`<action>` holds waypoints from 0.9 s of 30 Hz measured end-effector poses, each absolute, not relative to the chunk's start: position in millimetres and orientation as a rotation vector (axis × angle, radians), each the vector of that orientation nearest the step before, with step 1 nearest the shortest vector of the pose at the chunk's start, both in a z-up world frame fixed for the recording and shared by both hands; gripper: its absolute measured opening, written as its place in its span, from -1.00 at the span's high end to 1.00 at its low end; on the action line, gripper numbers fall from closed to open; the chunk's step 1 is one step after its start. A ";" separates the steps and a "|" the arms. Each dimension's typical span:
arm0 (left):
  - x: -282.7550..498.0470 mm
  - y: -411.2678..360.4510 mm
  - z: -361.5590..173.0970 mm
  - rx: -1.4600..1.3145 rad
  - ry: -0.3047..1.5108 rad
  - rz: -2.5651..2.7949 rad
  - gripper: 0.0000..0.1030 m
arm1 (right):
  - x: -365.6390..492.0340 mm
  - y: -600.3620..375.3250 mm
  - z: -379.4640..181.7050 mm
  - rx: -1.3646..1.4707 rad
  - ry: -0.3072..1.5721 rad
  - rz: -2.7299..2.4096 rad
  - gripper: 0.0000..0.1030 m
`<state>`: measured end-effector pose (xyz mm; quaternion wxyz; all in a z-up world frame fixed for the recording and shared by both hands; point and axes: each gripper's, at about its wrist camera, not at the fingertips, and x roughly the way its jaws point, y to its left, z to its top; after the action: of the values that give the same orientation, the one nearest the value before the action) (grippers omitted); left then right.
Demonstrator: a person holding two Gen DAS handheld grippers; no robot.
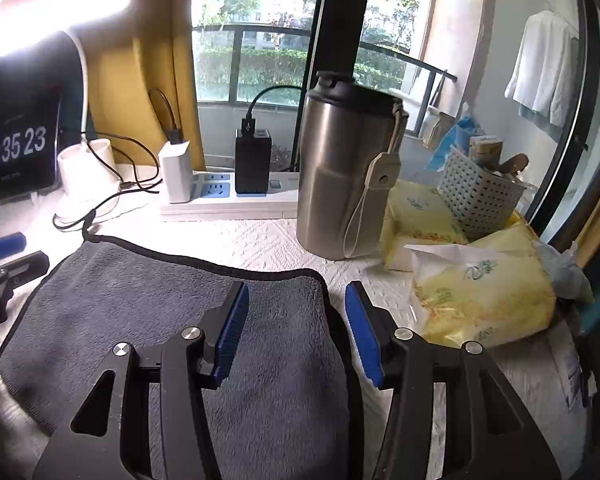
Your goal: Fold towel
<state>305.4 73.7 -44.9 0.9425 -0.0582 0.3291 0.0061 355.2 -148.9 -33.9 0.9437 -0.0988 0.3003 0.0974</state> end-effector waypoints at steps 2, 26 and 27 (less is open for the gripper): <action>299.4 73.6 -38.1 -0.117 0.645 0.008 -0.44 | 350.3 -150.3 -31.7 -0.192 0.606 0.198 -0.03; 207.0 51.6 5.1 -0.084 0.504 -0.071 -0.52 | 263.6 -181.5 2.4 -0.116 0.504 0.192 -0.03; 202.6 50.2 6.7 -0.082 0.495 -0.073 -0.52 | 259.6 -182.6 3.9 -0.113 0.499 0.193 -0.03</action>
<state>202.6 50.2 6.7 0.9681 -0.0403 0.2447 -0.0363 259.6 -182.6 3.9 0.9629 -0.0559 0.2464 0.0952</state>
